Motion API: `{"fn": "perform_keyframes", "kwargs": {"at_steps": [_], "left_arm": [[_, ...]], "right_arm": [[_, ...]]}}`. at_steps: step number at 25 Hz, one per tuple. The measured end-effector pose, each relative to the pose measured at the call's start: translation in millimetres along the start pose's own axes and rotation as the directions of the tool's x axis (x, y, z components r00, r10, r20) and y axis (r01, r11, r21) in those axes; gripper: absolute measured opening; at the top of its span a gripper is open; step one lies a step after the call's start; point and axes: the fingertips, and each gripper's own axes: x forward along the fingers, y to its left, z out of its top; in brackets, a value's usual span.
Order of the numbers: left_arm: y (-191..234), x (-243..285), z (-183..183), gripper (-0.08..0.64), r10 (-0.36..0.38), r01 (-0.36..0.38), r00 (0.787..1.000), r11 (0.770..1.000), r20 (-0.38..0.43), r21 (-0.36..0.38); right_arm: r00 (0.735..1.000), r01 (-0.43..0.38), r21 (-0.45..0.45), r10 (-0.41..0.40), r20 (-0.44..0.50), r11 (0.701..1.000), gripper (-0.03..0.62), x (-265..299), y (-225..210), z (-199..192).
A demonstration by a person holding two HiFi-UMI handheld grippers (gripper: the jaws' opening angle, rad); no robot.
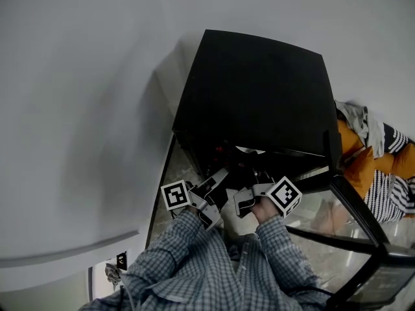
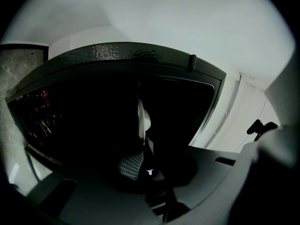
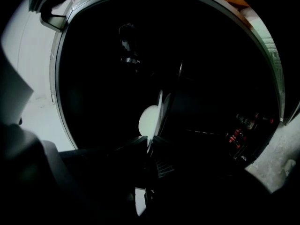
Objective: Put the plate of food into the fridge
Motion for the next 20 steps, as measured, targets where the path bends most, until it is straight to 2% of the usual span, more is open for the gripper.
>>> {"fn": "perform_keyframes", "kwargs": {"at_steps": [15,20], "left_arm": [[-8.2,-13.4,1.5,0.035,-0.021,0.021,1.000,1.000,0.020,0.008],[-14.5,-13.4,-3.4,0.035,-0.036,0.036,0.999,0.999,-0.002,0.029]], "right_arm": [[1.000,-0.022,-0.027,0.022,-0.015,0.999,0.038,16.0,2.2,5.4],[0.999,-0.025,-0.025,0.025,-0.022,0.999,0.038,16.7,1.5,6.3]]}}
